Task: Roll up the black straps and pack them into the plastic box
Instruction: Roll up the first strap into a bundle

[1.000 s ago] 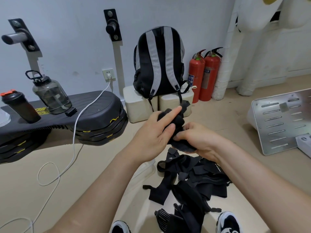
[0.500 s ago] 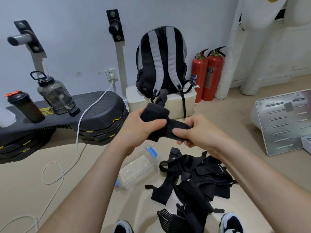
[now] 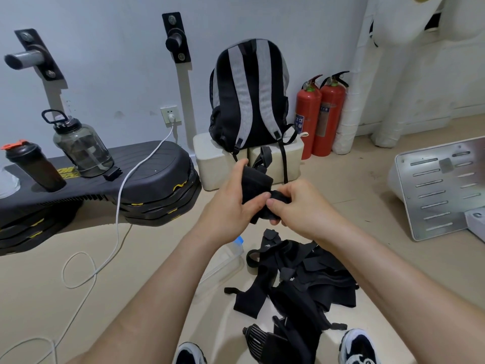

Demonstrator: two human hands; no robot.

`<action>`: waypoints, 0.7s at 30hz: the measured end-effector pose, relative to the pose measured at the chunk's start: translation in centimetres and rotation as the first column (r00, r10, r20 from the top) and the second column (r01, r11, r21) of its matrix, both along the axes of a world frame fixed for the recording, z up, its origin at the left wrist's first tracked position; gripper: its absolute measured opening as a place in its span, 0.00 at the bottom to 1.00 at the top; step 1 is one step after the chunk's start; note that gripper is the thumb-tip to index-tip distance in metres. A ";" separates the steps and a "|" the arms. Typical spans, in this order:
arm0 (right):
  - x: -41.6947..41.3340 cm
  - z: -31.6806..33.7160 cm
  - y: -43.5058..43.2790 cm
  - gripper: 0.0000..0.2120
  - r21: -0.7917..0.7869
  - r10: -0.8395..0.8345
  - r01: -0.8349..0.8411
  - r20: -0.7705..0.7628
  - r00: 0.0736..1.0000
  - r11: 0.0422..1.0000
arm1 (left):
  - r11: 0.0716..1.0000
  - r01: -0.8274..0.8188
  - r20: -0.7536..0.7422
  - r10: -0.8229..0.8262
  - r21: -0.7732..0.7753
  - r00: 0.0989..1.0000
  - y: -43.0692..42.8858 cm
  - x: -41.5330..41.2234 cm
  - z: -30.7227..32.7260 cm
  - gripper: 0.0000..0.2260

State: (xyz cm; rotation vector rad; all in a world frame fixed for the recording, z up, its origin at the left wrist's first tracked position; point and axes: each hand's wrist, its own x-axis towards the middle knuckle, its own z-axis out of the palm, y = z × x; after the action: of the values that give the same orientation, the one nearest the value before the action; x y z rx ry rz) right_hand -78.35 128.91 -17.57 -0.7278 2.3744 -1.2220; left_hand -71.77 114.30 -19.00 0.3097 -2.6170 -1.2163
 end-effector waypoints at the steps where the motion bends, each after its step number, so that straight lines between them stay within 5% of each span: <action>1: 0.0 0.0 0.0 0.12 -0.006 0.004 -0.004 0.017 1.000 1.000 | 0.999 0.013 0.025 -0.013 0.029 1.000 0.0 0.0 0.0 0.30; 10: 0.3 0.8 -0.1 0.10 0.056 0.047 -0.051 0.064 0.997 0.997 | 0.889 -0.037 0.057 0.013 0.456 0.998 -0.5 0.1 0.1 0.22; 16: 0.3 -0.3 -0.8 0.10 0.056 -0.021 0.015 0.100 0.995 0.998 | 0.928 -0.194 -0.068 0.227 0.319 0.972 1.4 -0.7 -1.0 0.26; 21: 0.5 -0.5 -0.9 0.10 -0.073 -0.049 0.080 0.355 0.934 0.994 | 0.969 -0.177 -0.087 0.194 0.170 0.977 2.1 -0.9 -1.5 0.26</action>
State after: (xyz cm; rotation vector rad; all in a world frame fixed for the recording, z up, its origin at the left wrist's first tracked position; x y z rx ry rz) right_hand -77.81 128.03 -18.03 -0.4142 2.0740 -1.3612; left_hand -72.64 116.37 -20.54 0.4961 -2.3475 -1.3436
